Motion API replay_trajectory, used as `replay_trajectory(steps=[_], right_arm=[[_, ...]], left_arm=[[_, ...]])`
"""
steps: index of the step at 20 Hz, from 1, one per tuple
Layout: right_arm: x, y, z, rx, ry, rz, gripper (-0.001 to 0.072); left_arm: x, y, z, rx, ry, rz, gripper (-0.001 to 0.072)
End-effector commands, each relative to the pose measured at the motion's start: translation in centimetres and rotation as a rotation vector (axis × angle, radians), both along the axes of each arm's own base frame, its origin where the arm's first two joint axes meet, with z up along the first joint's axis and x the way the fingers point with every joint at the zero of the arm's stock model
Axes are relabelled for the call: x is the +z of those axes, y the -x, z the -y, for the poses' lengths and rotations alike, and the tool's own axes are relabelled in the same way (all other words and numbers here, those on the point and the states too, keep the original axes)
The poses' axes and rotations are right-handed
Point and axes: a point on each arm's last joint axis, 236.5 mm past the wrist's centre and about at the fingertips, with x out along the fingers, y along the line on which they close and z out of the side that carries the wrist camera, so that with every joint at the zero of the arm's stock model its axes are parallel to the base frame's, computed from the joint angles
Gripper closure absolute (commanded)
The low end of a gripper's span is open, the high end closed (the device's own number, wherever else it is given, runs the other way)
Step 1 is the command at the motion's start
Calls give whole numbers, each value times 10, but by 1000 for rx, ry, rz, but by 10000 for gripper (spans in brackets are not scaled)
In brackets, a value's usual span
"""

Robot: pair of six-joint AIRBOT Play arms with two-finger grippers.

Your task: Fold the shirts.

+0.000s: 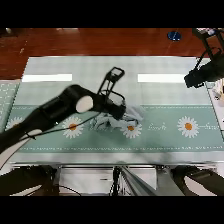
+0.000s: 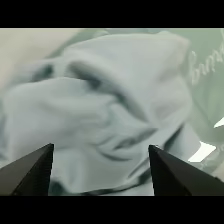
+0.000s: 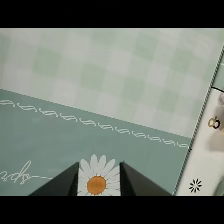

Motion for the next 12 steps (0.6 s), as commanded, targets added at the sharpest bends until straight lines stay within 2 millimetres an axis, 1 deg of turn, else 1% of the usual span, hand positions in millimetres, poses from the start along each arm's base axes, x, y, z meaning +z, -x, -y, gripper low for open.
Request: replay_trajectory(steps=[1,2,3,4,5,6,7,8,10,12], right_arm=[[1,0,2,-1,7,1,374],[1,0,2,-2,10,4,374],[2,-1,3,-3,14,7,374],[2,-1,4,-4,18,8,374],[2,-1,4,-4,18,8,373],[2,-1,4,-3,17,9,367],[2,-2,4,-2,16,12,366],[3,-4,3,0,16,18,344],[4,-7,2,4,14,31,233],[4,-7,2,4,13,33,224]], left_arm=[[42,-41,-96,62,-152,0,-13],[62,-50,-129,118,-147,9,-13],[76,-53,-161,179,-121,6,-13],[79,-49,-187,236,-77,-25,-13],[74,-41,-203,272,-17,-67,-13],[62,-29,-211,302,72,-126,-7],[48,-16,-212,325,173,-199,-2],[29,-1,-207,352,293,-296,-2],[-6,25,-190,390,484,-468,-3],[-36,42,-177,416,564,-562,-3]])
